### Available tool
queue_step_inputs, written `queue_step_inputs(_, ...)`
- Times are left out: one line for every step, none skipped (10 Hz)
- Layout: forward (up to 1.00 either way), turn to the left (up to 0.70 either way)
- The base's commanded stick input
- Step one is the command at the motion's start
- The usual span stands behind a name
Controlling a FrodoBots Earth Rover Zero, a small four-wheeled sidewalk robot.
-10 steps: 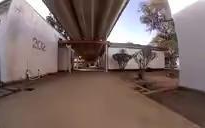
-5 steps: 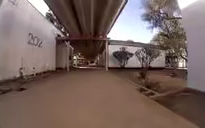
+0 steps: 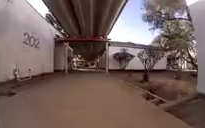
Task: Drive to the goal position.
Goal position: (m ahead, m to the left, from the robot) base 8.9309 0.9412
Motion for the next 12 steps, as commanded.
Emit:
queue_step_inputs(0.7,0.0)
queue_step_inputs(0.7,0.0)
queue_step_inputs(0.7,0.0)
queue_step_inputs(0.7,0.0)
queue_step_inputs(0.7,0.0)
queue_step_inputs(0.7,0.0)
queue_step_inputs(0.7,0.0)
queue_step_inputs(0.7,0.0)
queue_step_inputs(0.7,0.0)
queue_step_inputs(0.7,0.0)
queue_step_inputs(0.7,0.0)
queue_step_inputs(0.7,0.0)
